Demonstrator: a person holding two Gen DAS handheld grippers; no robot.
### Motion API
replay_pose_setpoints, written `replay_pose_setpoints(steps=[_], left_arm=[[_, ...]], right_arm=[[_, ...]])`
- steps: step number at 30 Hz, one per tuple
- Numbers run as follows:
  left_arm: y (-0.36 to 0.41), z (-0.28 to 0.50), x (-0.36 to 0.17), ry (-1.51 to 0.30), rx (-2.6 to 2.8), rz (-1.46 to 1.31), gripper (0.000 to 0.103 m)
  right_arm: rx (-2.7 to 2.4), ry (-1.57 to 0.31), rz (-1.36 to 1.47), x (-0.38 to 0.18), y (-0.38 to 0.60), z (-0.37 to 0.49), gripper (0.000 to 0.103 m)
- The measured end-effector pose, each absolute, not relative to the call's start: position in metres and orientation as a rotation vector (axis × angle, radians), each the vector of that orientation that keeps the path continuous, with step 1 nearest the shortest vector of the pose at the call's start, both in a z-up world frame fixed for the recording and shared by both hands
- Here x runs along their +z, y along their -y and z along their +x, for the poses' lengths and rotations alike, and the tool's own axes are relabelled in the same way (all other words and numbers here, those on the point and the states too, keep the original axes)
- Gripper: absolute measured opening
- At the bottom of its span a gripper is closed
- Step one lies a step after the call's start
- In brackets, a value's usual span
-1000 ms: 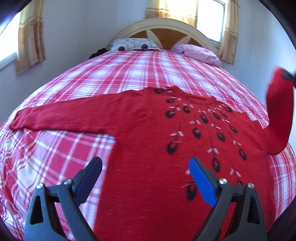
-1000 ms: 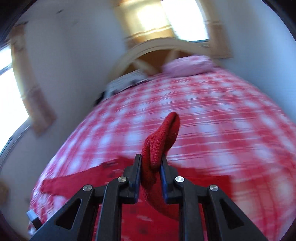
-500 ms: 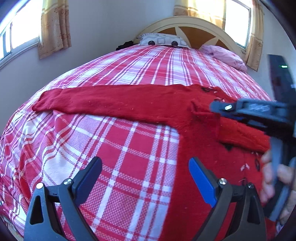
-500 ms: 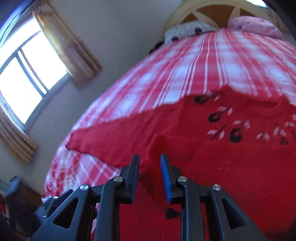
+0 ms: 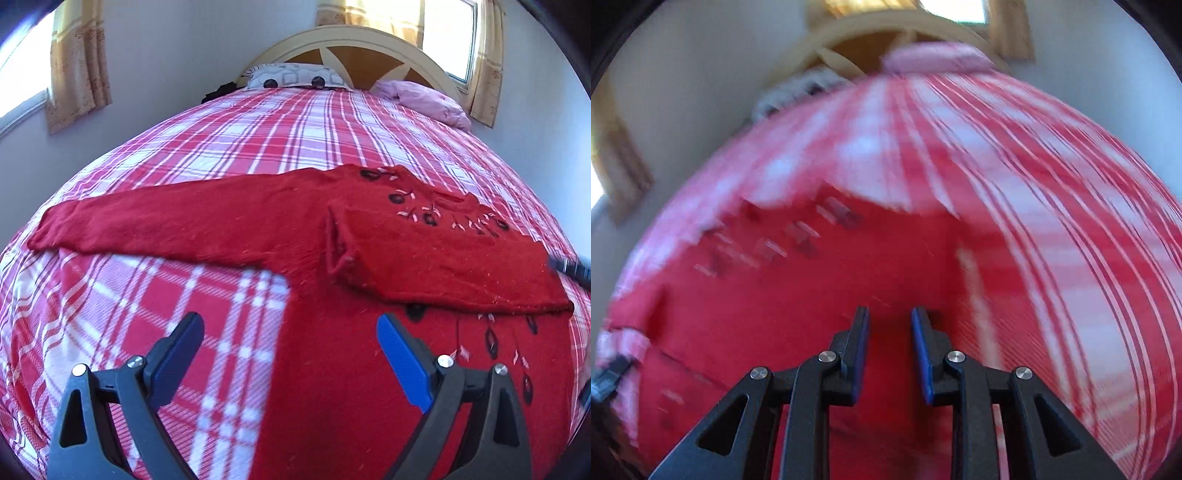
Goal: Fold small clothes
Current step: 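Grasp a sleeve cuff with the right tool and fold it across the sweater body, then grasp the other sleeve with the left tool and fold it across the body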
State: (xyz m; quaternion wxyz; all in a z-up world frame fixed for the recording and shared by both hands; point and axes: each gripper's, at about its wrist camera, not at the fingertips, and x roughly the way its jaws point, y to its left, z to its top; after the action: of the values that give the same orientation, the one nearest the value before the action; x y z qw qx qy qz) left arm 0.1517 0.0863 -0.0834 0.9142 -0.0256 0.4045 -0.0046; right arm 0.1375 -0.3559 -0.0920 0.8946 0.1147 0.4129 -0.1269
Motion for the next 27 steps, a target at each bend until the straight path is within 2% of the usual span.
replay_pose_setpoints(steps=[6,9,13,17,27], left_arm=[[-0.082,0.157,-0.083,-0.841,0.019,-0.025,0.097],[-0.08,0.157,-0.083,-0.835,0.03,-0.023,0.097],[-0.078,0.16,-0.084,-0.848,0.05,-0.014,0.097],[-0.09,0.158,-0.083,-0.846,0.08,-0.004,0.097],[-0.24,0.151,-0.078,-0.781,0.39,-0.247,0.097]], right_arm=[[-0.401,-0.745,0.212,-0.068,0.367,0.121,0.025],[-0.346,-0.742,0.186,-0.061,0.366,0.138,0.025],[-0.222,-0.814,0.142,-0.078,0.355,0.177,0.025],[-0.367,-0.84,0.149,-0.102,0.372,0.185,0.024],[-0.42,-0.817,0.08,-0.103,0.363,0.182,0.026]])
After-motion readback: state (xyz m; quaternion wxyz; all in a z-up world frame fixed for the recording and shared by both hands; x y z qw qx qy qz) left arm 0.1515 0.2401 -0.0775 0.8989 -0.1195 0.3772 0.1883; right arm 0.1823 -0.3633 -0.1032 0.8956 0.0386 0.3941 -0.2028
